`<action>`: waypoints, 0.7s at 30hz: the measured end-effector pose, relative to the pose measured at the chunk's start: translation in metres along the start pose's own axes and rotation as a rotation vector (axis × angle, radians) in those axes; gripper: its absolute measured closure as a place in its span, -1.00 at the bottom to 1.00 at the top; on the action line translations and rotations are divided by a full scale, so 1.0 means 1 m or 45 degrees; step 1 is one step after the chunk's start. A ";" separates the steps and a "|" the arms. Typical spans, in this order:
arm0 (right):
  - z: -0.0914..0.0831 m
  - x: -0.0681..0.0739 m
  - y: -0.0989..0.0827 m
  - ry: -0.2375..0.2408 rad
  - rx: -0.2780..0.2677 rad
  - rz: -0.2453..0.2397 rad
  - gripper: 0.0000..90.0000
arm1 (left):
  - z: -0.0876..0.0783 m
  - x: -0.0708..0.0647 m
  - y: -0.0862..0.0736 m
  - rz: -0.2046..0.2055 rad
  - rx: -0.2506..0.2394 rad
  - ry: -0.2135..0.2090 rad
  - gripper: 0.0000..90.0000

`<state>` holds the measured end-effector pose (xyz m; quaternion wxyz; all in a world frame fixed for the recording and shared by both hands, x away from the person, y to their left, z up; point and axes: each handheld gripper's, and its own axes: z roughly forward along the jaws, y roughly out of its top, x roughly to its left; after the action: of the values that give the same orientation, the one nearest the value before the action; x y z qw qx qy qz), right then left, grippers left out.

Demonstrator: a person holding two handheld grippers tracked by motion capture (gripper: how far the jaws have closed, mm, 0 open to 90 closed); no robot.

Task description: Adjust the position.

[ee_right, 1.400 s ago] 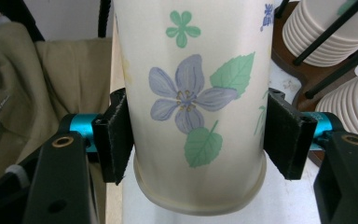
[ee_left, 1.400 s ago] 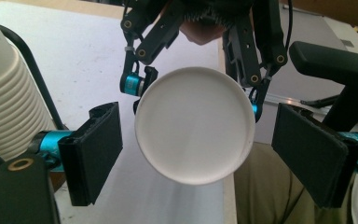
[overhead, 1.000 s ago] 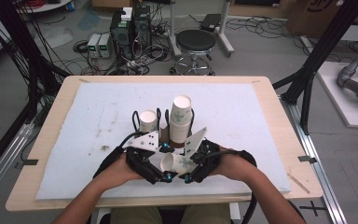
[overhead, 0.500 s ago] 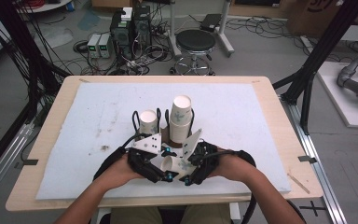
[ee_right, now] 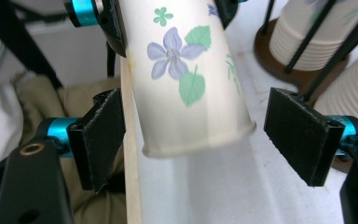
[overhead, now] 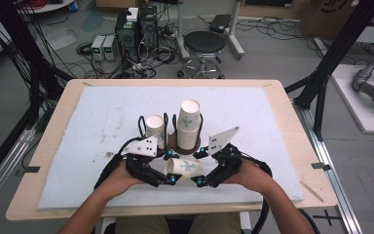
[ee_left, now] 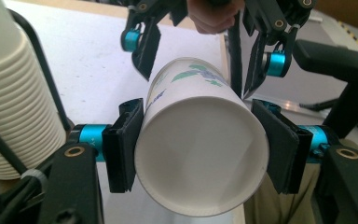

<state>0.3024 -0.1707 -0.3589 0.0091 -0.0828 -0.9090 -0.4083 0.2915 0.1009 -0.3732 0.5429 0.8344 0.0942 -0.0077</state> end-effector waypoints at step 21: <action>-0.005 0.006 -0.029 -0.101 -0.314 0.107 -0.54 | -0.016 0.002 -0.020 0.003 -0.174 0.039 -0.18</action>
<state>0.2912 -0.1926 -0.3767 -0.0201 -0.1373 -0.8472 -0.5128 0.2884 0.1232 -0.3851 0.5972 0.7955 0.1018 0.0120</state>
